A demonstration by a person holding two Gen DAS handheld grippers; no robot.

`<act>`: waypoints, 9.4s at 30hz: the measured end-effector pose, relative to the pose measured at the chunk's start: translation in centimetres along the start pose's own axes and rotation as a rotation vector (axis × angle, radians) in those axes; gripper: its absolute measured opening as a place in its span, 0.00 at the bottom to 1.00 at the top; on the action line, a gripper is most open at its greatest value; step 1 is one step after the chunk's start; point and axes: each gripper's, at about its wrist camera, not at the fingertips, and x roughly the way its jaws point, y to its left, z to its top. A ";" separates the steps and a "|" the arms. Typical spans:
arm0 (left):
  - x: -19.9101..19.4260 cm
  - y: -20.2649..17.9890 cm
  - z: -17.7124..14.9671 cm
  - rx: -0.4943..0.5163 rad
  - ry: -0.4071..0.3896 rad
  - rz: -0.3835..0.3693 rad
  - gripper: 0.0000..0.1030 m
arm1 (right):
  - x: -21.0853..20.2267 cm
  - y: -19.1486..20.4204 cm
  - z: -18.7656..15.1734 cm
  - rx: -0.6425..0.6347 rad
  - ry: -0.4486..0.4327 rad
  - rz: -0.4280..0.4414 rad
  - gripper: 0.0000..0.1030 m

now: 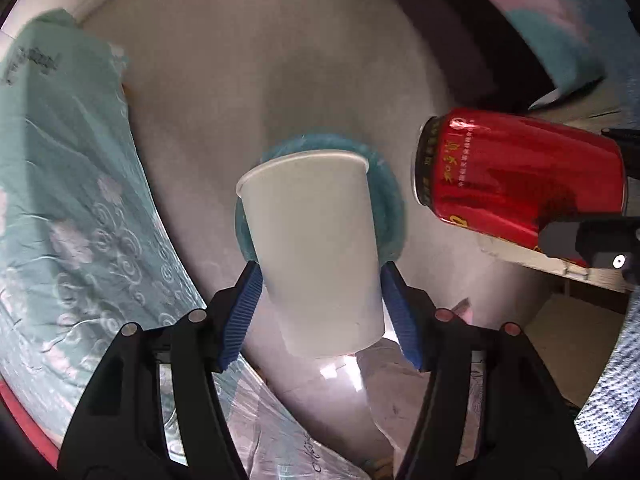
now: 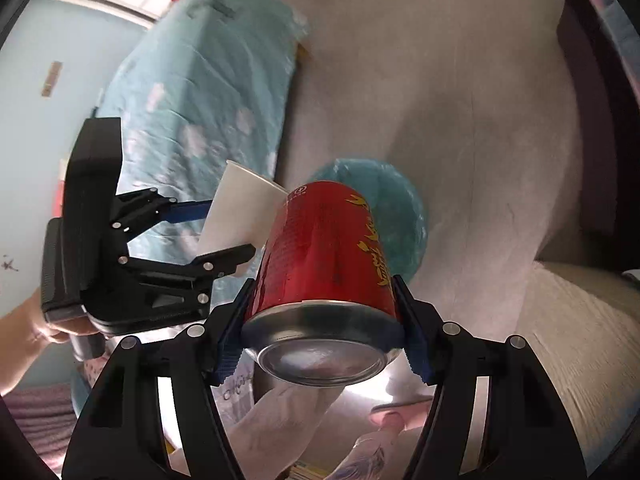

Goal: Collect trash
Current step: 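Carry cup and can over the teal wastebasket and open both grippers, then swing both grippers back toward the blanket, then grasp the green clay bag with the left gripper while the right gripper grasps the orange clay bag, then carry both bags over the teal wastebasket and open both grippers, then swing both grippers back toward the blanket, then grasp the red Hankey box with the left gripper while the right gripper grasps the blue gum pack, then carry box and gum pack over the teal wastebasket and open both grippers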

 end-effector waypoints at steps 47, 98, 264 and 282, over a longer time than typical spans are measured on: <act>-35.1 -52.5 1.3 1.277 -0.483 -0.176 0.90 | -50.9 -17.3 -50.3 0.502 -0.820 -0.432 0.87; -29.5 -71.2 9.3 1.581 -0.340 -0.161 0.41 | -53.0 -33.1 -48.2 0.503 -0.709 -0.270 0.25; -31.4 -76.0 14.0 2.067 -0.279 -0.342 0.26 | -52.4 -29.6 -43.5 0.752 -0.898 -0.396 0.51; -34.6 -48.2 10.2 1.174 -0.411 -0.063 0.27 | -50.5 -18.9 -29.1 -0.063 -0.717 -0.161 0.51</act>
